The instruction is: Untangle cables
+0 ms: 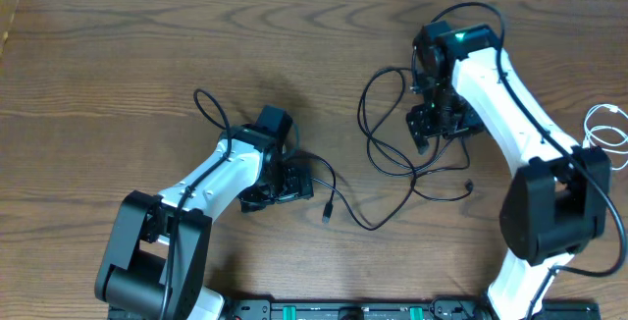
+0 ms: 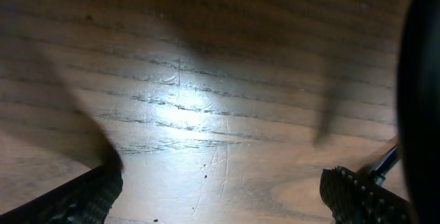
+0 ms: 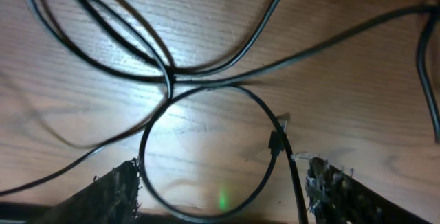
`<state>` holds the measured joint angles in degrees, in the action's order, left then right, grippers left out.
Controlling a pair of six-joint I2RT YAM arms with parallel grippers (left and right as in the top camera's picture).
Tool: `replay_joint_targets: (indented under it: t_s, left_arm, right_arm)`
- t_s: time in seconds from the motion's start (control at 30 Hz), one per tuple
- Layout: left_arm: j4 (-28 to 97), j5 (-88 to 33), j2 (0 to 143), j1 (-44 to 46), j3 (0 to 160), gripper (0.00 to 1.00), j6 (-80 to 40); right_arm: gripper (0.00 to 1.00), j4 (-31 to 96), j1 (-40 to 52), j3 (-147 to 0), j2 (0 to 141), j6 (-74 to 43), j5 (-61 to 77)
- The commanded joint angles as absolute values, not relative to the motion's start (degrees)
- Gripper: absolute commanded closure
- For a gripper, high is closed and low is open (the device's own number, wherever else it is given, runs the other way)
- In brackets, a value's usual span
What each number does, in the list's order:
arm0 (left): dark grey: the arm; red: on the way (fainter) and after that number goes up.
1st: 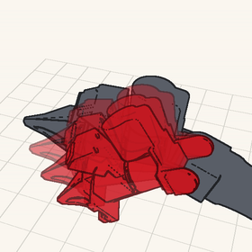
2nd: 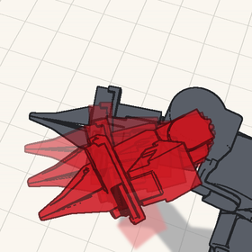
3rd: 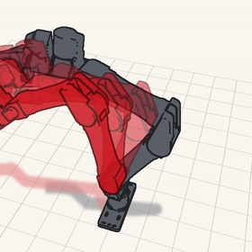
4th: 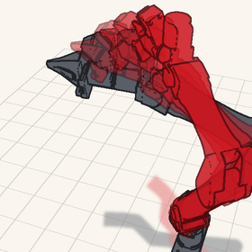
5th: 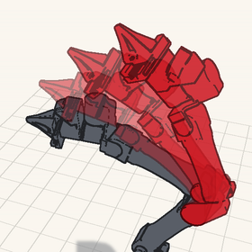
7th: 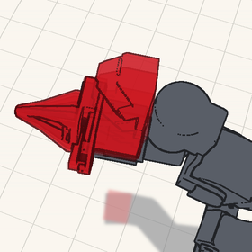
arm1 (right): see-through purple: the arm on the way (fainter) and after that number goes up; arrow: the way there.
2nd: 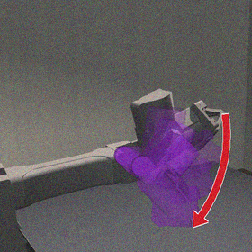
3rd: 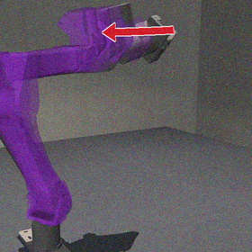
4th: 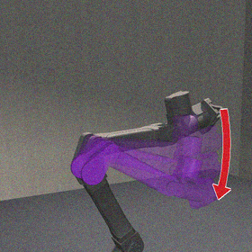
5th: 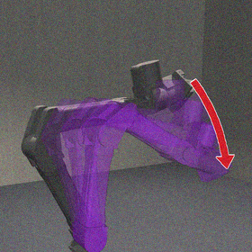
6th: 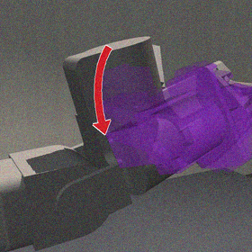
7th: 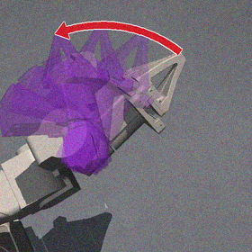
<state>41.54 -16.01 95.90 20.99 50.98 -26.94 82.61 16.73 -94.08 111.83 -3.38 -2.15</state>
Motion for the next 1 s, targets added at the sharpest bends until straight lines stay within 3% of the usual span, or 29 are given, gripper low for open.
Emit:
replay_joint_targets:
  t_s: [0.0, 0.17, 0.27, 0.37, 0.47, 0.6, 0.67, 0.7, 0.97]
  left_arm:
    - [41.5, -15.9, 95.9, 20.8, 50.7, 0.02, -26.2]
    - [41.5, -15.9, 95.9, 20.8, 50.7, 0.02, -26.2]
    - [41.5, -15.9, 95.9, 20.8, 50.7, 0.02, -26.2]
    - [41.5, -16.9, 95.9, 20.8, 50.7, 0.02, -26.2]
    - [41.6, -21.8, 95.8, 20.1, 50.9, 0.02, -25.5]
    - [41.6, -33.1, 94.6, 16.3, 52.1, 0.02, -25.6]
    - [41.5, -40.2, 93.1, 13.3, 53.1, 0.02, -25.6]
    - [41.5, -43.7, 91.8, 11.6, 53.7, 0.02, -25.6]
    - [40.9, -56.2, 79.1, 1.4, 54.5, 0.02, -25.6]
  right_arm:
    - [0.28, 80.3, 16.9, -94.0, 113.2, -3.1, -3.0]
    - [0.55, 76.0, 17.5, -93.9, 113.5, -2.0, 5.1]
    - [0.58, 75.3, 18.9, -93.9, 113.5, 1.0, 6.3]
    - [0.4, 74.8, 20.1, -93.9, 113.5, 2.3, 5.7]
    - [0.3, 74.0, 20.7, -93.9, 113.5, 2.3, 3.1]
    - [0.18, 74.8, 20.7, -93.9, 113.5, 2.3, 2.9]
    - [0.04, 75.5, 20.6, -93.9, 113.5, 2.4, 2.1]
    - [0.01, 75.8, 20.4, -93.9, 113.5, 1.9, 0.8]
    - [0.01, 75.6, 18.2, -93.9, 113.5, -8.5, -12.8]
